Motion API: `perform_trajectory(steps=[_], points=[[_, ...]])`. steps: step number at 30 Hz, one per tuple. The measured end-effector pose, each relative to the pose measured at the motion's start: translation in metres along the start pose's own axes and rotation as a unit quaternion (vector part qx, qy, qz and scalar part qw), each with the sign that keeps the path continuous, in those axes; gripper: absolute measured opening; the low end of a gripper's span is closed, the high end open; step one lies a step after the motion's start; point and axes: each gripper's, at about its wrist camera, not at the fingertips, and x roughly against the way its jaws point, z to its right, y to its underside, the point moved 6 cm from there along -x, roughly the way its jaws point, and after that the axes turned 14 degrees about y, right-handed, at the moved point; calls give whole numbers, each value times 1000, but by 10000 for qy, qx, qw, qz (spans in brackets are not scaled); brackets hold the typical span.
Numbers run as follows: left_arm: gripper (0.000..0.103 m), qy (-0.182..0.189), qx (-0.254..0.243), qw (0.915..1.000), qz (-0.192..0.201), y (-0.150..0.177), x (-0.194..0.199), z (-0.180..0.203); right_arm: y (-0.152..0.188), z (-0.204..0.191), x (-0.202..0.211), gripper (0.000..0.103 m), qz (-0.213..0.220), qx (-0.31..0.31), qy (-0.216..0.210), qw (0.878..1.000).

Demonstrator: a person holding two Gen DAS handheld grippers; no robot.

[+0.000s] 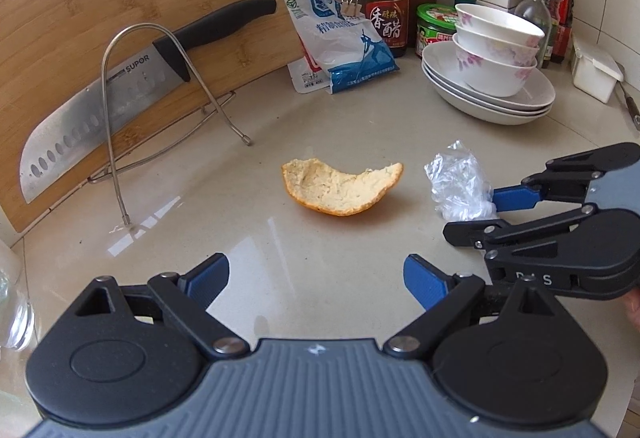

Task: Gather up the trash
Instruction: 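Grasp the clear plastic bag with the right gripper while the left grasps the bread crust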

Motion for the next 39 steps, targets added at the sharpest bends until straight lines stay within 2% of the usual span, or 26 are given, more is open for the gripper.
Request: perform_trajectory(steps=[5,10,15,26,35,39], points=[[94,239,34,9997,-60,-5,-20,-4,0,4,6,38,41,-118,-46,9999],[94,302,-214,9992,-179,-10,-41,-4,-3,13,17,38,122,-250,-13,9996],[94,473,-296,9984,-126,-21,-56,-5,-2,20,24,38,162,-352,35,9992],[94,582,-321,9978,25,-41,-81,-13,0,26,27,38,157,-488,140,9986],[75,730,-230,9970,104,-43,-76,-15,2,26,29,38,151,-484,170,9986],[63,754,-155,9969,160,-45,-70,-18,1,25,31,38,175,-488,172,9985]])
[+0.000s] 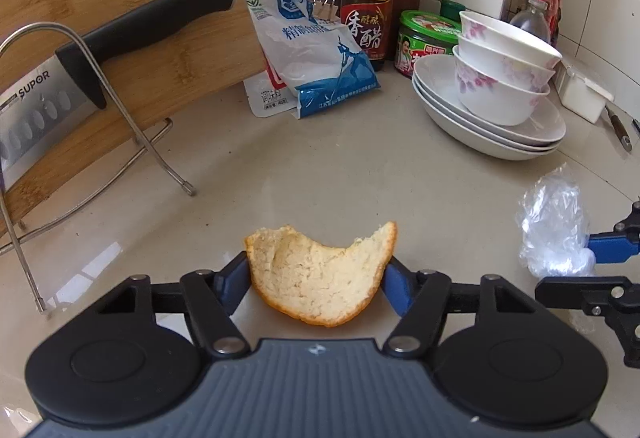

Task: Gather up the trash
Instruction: 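Grasp the clear plastic bag with the right gripper while the left grasps the bread crust, then lift the bag and crust and carry both toward the white bucket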

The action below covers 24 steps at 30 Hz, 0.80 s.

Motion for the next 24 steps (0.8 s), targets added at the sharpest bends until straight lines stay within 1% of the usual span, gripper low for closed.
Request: perform_trajectory(steps=[1,4,7,12,16,24], points=[[60,2,0,10000,2,-1,2,0,0,0,1,38,5,4,0,10000],[56,38,11,10000,11,-2,7,1,0,-1,4,38,26,12,-16,10000],[54,43,18,10000,21,-1,12,2,1,-1,8,38,53,38,-24,10000],[52,61,-21,10000,0,0,24,6,3,0,17,38,84,63,-36,9999],[52,174,-124,9998,-56,3,36,15,6,1,27,38,101,88,-40,9999],[52,385,-431,9981,-214,17,64,47,24,2,53,38,68,128,-40,9999]])
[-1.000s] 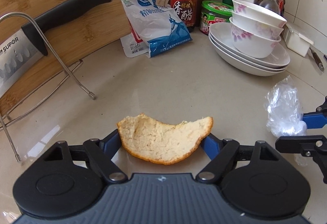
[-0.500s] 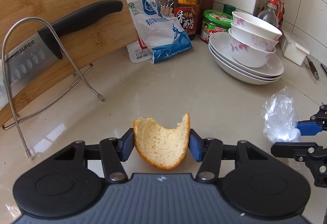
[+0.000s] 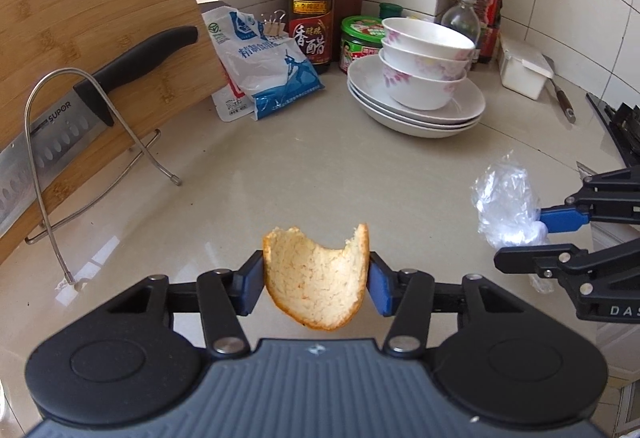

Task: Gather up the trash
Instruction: 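Lift the bag and crust and carry both toward the white bucket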

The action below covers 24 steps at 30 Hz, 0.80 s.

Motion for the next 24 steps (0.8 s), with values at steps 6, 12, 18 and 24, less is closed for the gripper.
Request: perform_trajectory(steps=[6,12,18,24], points=[[50,257,-191,9994,-118,15,18,30,18,2,26,38,-22,-67,27,10000],[49,540,-426,9973,-248,31,30,66,41,12,56,38,-47,-229,185,9996],[48,879,-739,9928,-348,43,36,106,71,25,85,38,-124,-438,425,9981],[48,1315,-1036,9848,-468,52,39,147,106,42,110,38,-284,-728,725,9943]])
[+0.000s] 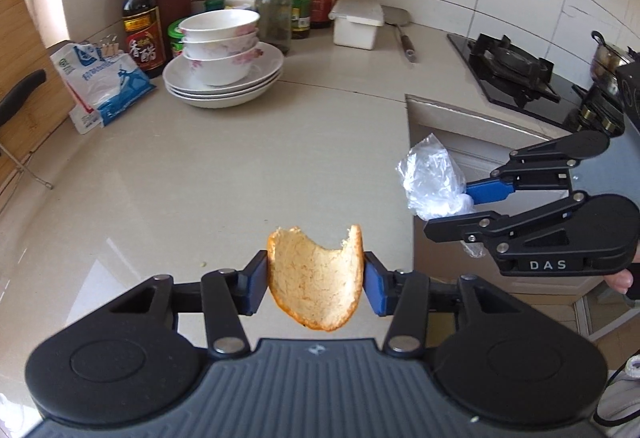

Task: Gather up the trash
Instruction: 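Lift the bag and crust and carry both toward the white bucket, then open the right gripper to drop the bag while the left releases the crust into the bucket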

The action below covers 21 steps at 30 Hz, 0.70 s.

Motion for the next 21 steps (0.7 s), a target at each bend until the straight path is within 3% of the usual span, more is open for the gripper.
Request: perform_trajectory(steps=[12,21], points=[[48,790,-630,9947,-178,-15,-34,62,84,59,8,38,-570,-652,850,9926],[47,1120,-992,9883,-293,-24,-66,95,153,78,-23,38,-1174,-1072,984,9824]])
